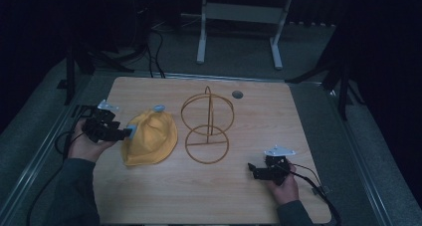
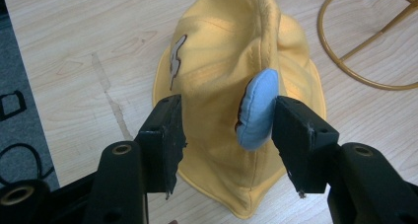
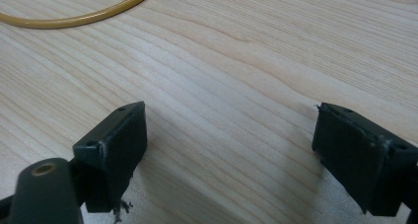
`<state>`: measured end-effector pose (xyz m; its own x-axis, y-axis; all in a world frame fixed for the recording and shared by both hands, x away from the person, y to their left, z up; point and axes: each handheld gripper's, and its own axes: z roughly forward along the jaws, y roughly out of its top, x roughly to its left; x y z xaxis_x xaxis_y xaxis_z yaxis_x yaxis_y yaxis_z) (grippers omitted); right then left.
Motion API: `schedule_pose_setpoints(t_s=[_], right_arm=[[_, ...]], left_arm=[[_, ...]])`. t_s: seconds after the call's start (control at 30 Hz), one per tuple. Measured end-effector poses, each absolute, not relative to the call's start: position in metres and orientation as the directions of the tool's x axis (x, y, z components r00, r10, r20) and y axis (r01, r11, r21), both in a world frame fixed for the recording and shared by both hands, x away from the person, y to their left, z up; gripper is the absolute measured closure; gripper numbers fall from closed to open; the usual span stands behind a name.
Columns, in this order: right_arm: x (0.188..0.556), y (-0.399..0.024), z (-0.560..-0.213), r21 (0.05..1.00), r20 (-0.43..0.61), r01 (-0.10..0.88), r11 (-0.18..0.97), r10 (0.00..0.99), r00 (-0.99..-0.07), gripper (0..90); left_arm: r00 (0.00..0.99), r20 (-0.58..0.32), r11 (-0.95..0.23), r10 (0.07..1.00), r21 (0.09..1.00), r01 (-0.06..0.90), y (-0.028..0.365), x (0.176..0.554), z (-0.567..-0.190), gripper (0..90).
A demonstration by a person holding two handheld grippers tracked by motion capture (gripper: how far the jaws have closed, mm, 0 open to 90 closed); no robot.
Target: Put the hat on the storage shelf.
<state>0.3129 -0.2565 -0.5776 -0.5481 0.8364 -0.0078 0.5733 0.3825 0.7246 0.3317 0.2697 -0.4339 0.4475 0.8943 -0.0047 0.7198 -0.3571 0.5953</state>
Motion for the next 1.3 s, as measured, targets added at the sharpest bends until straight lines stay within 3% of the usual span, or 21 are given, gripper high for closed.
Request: schedule_pose_setpoints(t_s=[1.3], right_arm=[[0.313,-0.257,-0.578,0.725,-0.008,0.573,0.382,0.836,-0.548,13.2]], left_arm=[[0.5,0.036,-0.428,0.866,0.572,0.7,0.252,0.343,-0.405,52.7]])
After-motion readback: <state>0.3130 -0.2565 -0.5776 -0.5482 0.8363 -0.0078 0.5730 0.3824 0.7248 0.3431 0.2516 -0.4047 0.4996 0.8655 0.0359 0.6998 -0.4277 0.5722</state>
